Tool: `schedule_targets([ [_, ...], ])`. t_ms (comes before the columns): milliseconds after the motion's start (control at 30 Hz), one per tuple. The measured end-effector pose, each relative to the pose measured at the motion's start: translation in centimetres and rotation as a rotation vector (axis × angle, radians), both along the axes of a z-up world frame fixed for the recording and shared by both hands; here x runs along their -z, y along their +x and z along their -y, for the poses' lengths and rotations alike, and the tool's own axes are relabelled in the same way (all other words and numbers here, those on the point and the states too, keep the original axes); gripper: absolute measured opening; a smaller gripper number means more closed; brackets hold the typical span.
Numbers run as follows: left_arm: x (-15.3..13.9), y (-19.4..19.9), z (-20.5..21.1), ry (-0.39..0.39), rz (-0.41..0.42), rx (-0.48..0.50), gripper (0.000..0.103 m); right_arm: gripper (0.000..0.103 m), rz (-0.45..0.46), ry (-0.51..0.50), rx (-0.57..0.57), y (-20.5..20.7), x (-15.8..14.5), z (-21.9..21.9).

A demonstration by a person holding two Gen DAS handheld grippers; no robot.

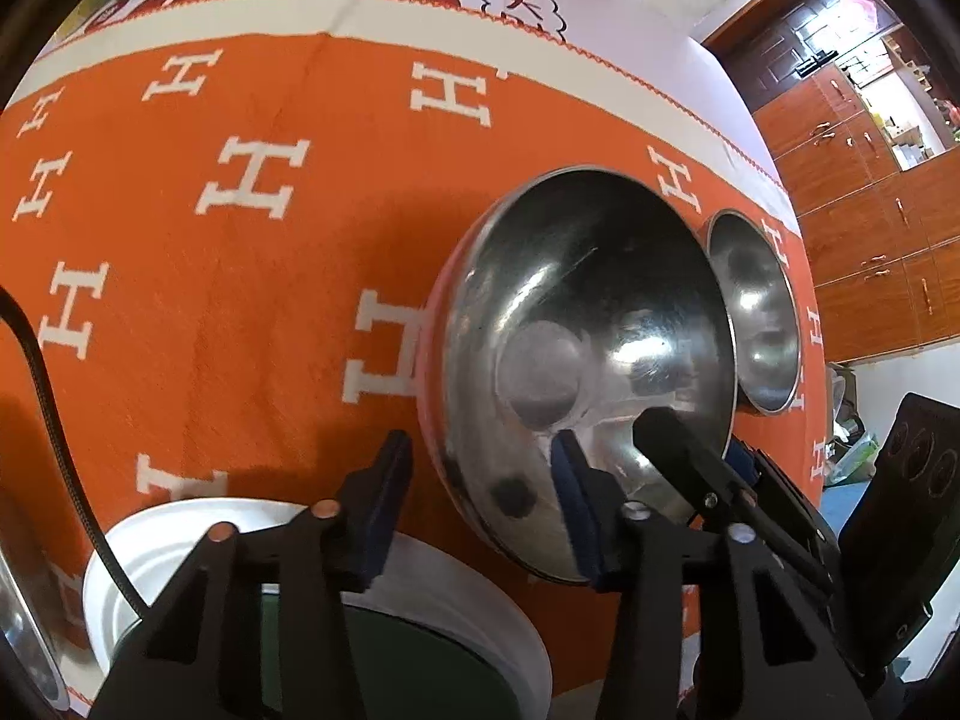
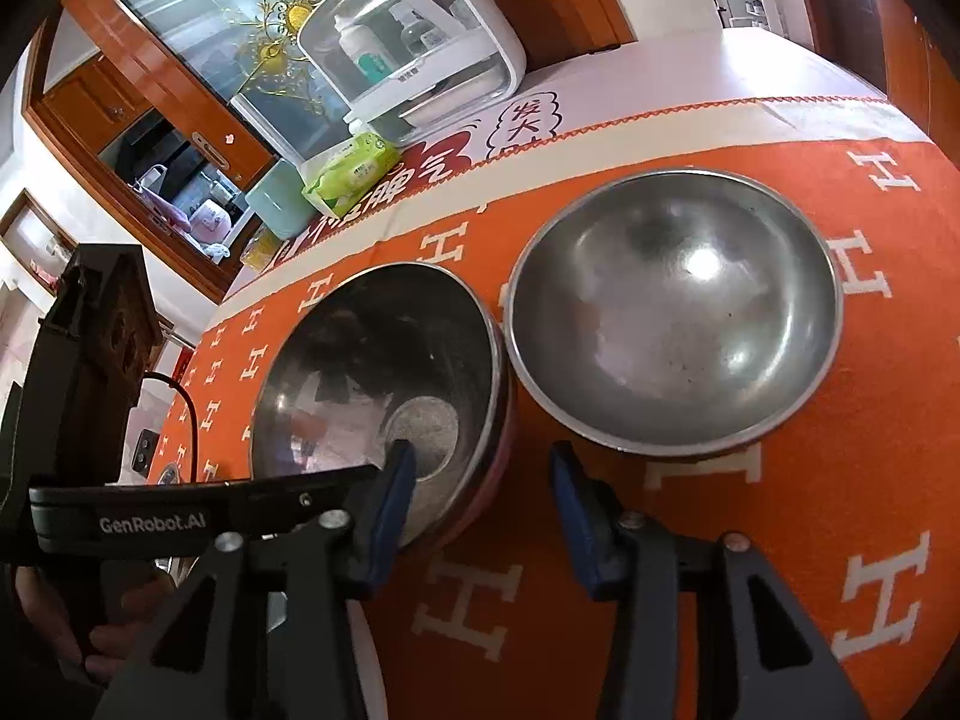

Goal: Organize plates and bowls

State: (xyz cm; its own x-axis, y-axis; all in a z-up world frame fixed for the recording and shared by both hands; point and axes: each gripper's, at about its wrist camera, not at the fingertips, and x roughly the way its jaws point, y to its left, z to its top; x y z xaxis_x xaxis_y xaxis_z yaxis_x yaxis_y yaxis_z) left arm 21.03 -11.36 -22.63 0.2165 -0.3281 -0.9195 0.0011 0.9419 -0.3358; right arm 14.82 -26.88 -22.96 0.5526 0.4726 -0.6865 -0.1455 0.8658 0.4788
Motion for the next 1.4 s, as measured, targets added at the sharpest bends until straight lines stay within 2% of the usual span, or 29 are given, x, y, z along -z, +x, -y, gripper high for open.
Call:
schedule_targets([
  [167,0.6,0.0,0.4,-0.013,-0.018,0.005,0.034,0.026,-0.006,-0.010,-0.008,-0.1,-0.1,-0.2],
  [400,0.5,-0.3,0.4,-0.035,-0.022,0.004,0.024,0.026,-0.009,-0.055,0.000,-0.7,-0.6,-0.6],
  [800,-2.0,-2.1,-0.5,-0.069,0.057,0.021,0.023,0.026,0.082,-0.125,-0.021,-3.0,-3.4,-1.4],
  [1400,-5.5,-8.3,-5.7,-0.133,0.137,-0.055,0.024,0.026,0.224,-0.226,-0.163,-8.5,-7.9,-6.1],
])
